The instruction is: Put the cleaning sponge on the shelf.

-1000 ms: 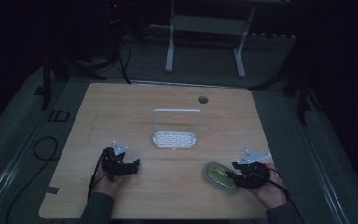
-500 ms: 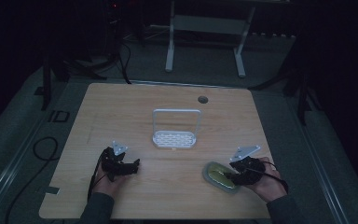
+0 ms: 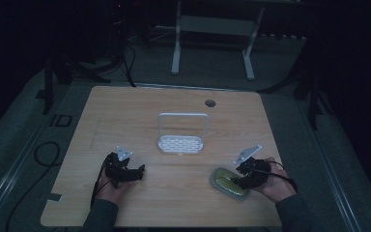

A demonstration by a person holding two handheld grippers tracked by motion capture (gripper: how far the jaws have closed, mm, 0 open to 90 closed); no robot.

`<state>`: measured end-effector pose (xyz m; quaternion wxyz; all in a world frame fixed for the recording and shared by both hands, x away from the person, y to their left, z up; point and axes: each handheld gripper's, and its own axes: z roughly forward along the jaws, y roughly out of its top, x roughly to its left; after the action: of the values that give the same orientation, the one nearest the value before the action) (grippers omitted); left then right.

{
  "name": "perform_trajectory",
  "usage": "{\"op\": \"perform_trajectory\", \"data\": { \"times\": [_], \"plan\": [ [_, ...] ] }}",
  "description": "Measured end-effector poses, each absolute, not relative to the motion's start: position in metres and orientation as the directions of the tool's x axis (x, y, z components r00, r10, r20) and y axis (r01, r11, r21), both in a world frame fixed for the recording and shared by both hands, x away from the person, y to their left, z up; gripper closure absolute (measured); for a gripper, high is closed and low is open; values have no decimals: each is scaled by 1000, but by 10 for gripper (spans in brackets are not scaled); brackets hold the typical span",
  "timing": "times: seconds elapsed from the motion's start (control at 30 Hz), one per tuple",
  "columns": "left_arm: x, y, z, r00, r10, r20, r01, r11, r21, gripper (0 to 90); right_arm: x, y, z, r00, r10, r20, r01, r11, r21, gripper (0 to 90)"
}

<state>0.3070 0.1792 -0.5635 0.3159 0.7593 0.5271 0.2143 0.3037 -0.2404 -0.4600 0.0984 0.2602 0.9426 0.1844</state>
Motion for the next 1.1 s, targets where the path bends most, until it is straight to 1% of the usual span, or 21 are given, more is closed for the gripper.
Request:
{"op": "perform_trajectory", "data": {
  "times": [0.33, 0.53, 1.1],
  "plan": [
    [307, 179, -564, 353, 936, -8, 665, -245, 706, 103, 310, -238, -459, -853, 514, -86, 455, 814, 361, 535],
    [307, 179, -564, 353, 936, -8, 665, -245, 706, 103, 313, -236, -459, -860, 504, -82, 447, 822, 353, 527],
    [307, 179, -564, 353, 936, -8, 665, -245, 706, 104, 319, -223, -460, -883, 464, -62, 431, 857, 282, 525]
  ]
}}
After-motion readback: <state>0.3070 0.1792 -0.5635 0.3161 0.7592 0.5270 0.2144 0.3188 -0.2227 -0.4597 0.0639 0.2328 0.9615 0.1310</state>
